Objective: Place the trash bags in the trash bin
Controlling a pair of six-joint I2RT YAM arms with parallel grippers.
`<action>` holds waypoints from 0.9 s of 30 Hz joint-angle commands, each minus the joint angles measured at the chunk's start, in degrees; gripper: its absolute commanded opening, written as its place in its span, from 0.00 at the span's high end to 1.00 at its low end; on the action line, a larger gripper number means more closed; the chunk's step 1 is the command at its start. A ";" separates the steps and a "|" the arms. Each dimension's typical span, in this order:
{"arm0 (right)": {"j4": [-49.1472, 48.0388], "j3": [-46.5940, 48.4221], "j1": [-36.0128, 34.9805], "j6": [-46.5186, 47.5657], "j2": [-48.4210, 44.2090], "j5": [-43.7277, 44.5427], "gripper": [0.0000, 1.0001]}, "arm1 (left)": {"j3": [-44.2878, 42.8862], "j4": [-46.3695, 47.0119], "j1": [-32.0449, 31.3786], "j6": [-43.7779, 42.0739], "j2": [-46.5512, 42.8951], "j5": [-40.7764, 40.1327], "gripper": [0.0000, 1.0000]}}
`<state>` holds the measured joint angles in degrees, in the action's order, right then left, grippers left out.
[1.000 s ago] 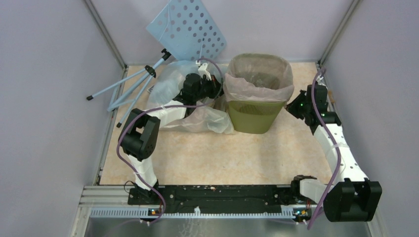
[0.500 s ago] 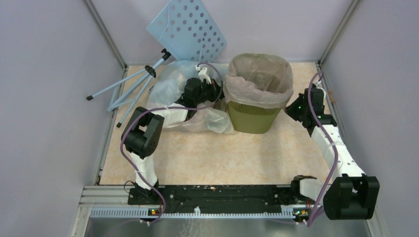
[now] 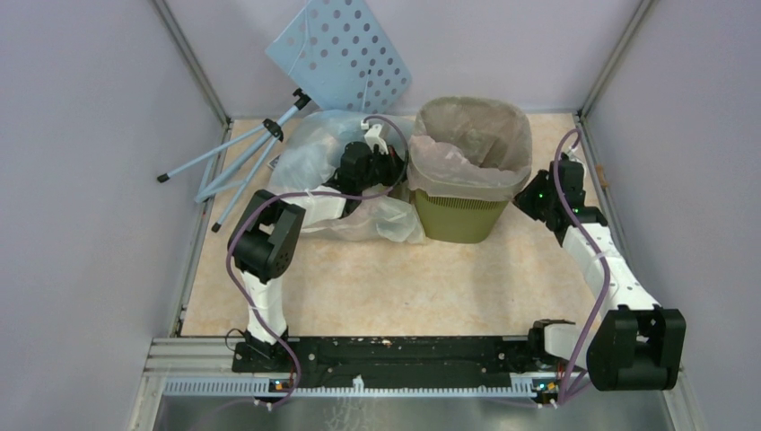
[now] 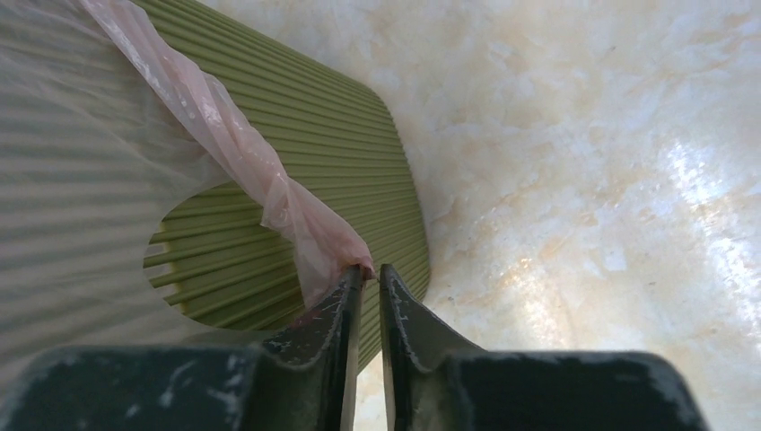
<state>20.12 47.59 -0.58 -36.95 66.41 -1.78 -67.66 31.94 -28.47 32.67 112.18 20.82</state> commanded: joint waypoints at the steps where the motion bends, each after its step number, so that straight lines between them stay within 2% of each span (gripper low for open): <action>1: 0.54 2.02 0.40 2.35 -2.92 5.48 0.73 | -1.99 -1.78 -0.07 -3.94 -0.57 -2.76 1.00; 2: 1.40 2.93 0.40 2.59 -3.74 7.74 0.68 | -1.60 -2.38 -0.02 -4.34 -1.30 -4.36 0.92; 6: 6.13 8.50 0.40 4.99 -6.61 15.25 0.58 | 1.22 -2.56 0.12 -5.27 -6.78 -6.98 0.67; 9: 9.10 13.11 0.40 7.57 -8.22 17.33 0.51 | 2.08 -7.08 0.26 -5.40 -11.76 -9.26 0.52; 13: 10.73 16.17 0.36 11.82 -11.46 18.02 0.44 | 3.13 -15.11 0.33 -4.01 -18.66 -13.95 0.41; 16: 8.43 17.39 0.36 18.68 -14.12 9.45 0.44 | 4.92 -21.10 0.26 -2.26 -24.35 -17.44 0.38; 21: 12.01 27.33 0.39 23.52 -10.76 -3.91 0.56 | 11.77 -20.53 0.27 0.46 -33.51 -10.68 0.21; 24: 15.63 33.66 -0.10 25.56 -7.05 -9.52 0.64 | 14.73 -20.31 0.13 3.67 -37.41 -6.11 0.20; 27: 17.23 37.56 -5.22 28.44 -3.99 -8.62 0.74 | 17.07 -15.80 -0.39 6.93 -38.55 -0.49 0.23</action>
<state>33.82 79.92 -1.50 -13.91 59.35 -5.65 -53.23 12.69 -28.25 34.59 75.55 12.27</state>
